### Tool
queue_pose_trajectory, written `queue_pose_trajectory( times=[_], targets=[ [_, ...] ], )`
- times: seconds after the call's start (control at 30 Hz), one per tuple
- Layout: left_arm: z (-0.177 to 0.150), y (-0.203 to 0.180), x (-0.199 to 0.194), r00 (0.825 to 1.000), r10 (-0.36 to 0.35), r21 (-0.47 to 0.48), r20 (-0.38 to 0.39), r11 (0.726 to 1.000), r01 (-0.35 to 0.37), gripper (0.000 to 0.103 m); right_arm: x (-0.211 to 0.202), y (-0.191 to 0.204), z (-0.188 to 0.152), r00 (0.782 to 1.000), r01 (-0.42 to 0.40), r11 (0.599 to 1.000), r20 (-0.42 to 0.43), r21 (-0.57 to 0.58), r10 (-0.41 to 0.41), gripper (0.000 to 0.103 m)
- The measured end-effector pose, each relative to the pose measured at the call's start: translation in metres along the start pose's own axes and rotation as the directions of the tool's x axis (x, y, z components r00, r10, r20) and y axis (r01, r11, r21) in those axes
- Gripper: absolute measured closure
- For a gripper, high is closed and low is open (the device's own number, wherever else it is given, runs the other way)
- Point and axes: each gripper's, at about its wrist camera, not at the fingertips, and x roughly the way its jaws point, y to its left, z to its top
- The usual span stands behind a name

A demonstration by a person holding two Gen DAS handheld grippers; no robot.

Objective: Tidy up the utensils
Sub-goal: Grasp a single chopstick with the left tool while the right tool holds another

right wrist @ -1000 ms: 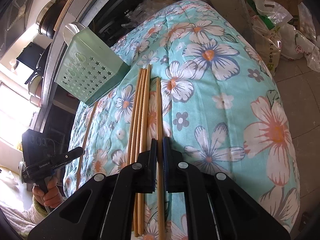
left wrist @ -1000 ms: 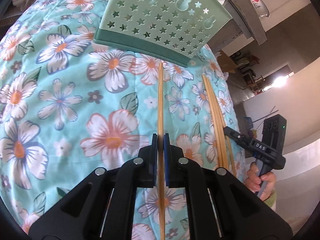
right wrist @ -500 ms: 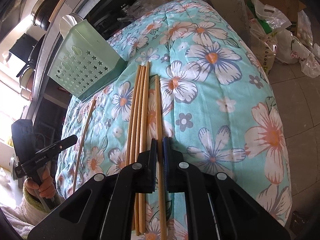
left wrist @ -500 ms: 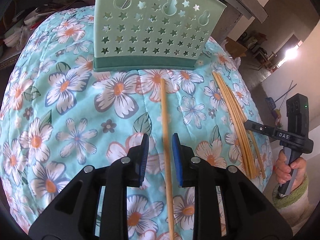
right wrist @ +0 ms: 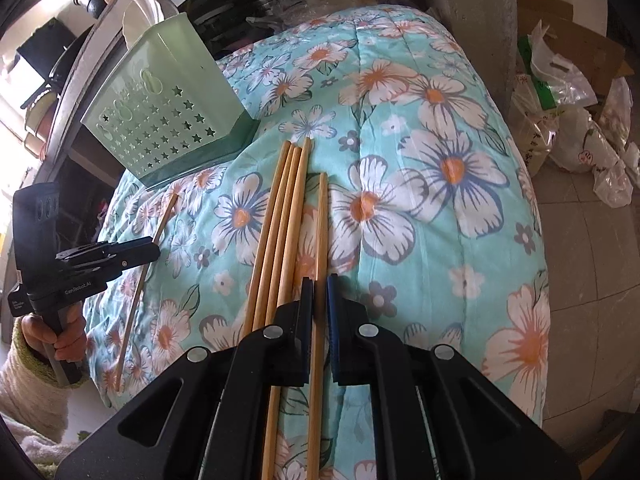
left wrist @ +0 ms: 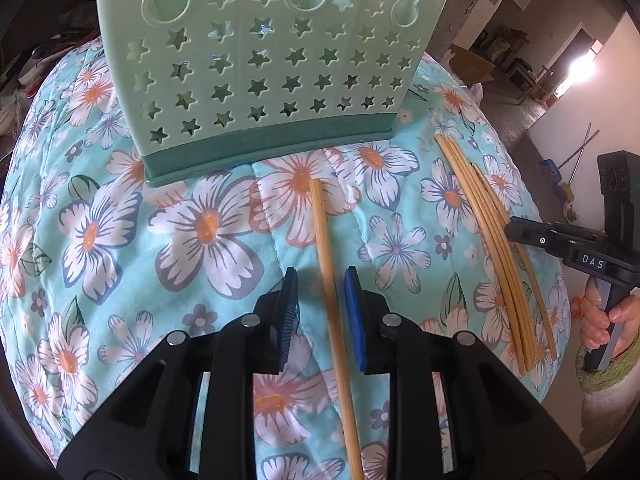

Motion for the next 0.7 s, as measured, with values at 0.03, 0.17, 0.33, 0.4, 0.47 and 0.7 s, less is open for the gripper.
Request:
queue_pose_trajectory(
  times=[0.03, 0.17, 0.33, 0.4, 0.47, 0.7],
  targets=[
    [0.003, -0.001, 0.002, 1.000, 0.005, 0.006, 0.000, 1.000, -0.005, 0.080, 0.001, 0.002, 0.003, 1.000, 0.012, 1.000, -0.001, -0.014, -0.012, 0.095],
    [0.016, -0.008, 0.013, 0.999, 0.031, 0.029, -0.008, 0.999, -0.031, 0.080, 0.006, 0.010, 0.013, 0.998, 0.055, 0.996, 0.001, -0.072, -0.056, 0.095],
    [0.032, -0.011, 0.025, 0.999, 0.048, 0.031, -0.019, 0.998, -0.047, 0.080, 0.013, 0.019, 0.024, 0.995, 0.096, 0.987, -0.001, -0.131, -0.097, 0.095],
    [0.036, -0.011, 0.027, 0.998, 0.054, 0.036, -0.024, 0.998, -0.053, 0.080, 0.015, 0.022, 0.026, 0.994, 0.104, 0.984, -0.004, -0.144, -0.106, 0.095],
    [0.040, -0.011, 0.031, 0.998, 0.060, 0.036, -0.028, 0.998, -0.059, 0.080, 0.017, 0.024, 0.029, 0.993, 0.113, 0.981, -0.005, -0.158, -0.115, 0.095],
    [0.054, -0.015, 0.038, 0.995, 0.090, 0.041, -0.035, 0.995, -0.089, 0.081, 0.024, 0.025, 0.035, 0.991, 0.122, 0.980, -0.028, -0.158, -0.128, 0.095]
  ],
)
